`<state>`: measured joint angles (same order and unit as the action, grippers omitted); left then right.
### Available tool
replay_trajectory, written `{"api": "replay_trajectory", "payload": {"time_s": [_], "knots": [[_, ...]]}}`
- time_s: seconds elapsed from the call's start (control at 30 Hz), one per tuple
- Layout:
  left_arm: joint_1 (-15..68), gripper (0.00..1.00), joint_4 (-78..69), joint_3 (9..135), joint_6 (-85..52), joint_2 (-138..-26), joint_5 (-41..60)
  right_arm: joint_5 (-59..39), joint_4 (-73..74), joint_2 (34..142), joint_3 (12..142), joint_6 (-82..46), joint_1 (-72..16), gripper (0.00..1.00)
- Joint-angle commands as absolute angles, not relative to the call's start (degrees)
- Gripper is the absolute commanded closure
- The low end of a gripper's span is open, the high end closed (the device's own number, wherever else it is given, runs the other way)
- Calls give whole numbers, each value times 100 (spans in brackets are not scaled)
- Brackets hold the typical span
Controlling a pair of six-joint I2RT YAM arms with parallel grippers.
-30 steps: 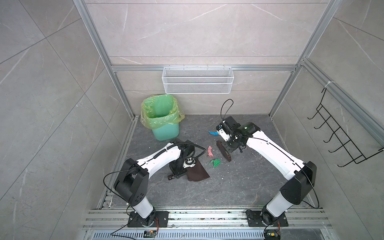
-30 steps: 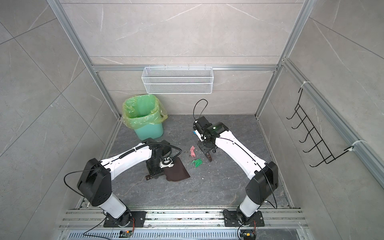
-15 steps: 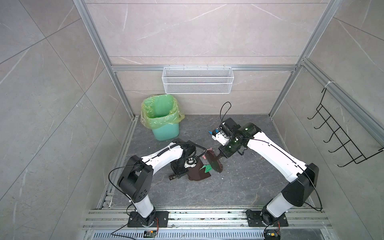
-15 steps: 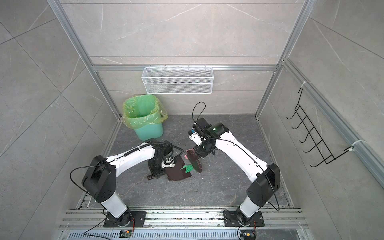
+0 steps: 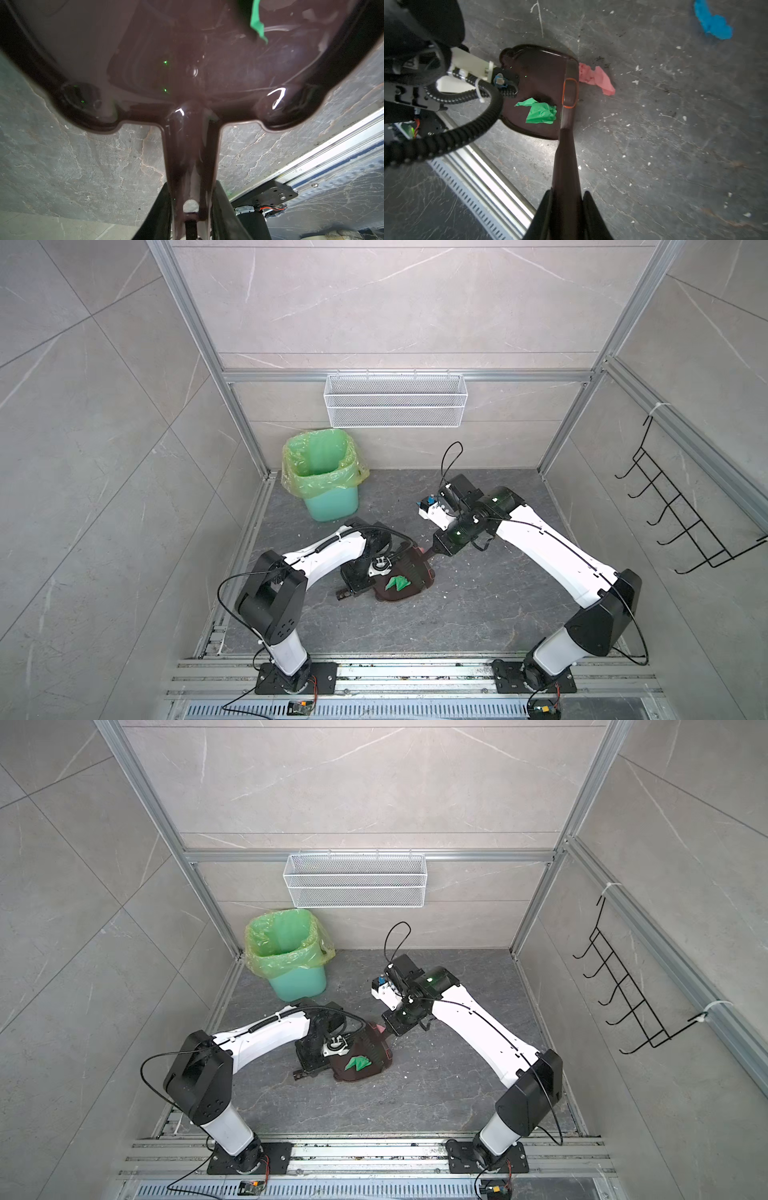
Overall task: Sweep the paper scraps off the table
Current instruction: 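Push the pink and green scraps onto the dustpan with the right brush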
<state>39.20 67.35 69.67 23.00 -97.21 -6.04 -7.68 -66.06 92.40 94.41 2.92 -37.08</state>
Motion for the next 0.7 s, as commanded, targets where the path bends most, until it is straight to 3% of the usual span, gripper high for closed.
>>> {"api": "replay_trajectory", "payload": {"time_s": [0.0,0.43,0.67], "knots": [[3903,100,6720,6946,2262,-9760,-554,181,-6098,9040,9734,139,-3719,100],[3899,100,6574,6847,1959,-9776,-290,1494,-5975,10250,10563,766,-3700,100],[3900,100,6551,6846,1947,-9797,-282,749,-6541,10585,10589,1144,-3707,100]]}}
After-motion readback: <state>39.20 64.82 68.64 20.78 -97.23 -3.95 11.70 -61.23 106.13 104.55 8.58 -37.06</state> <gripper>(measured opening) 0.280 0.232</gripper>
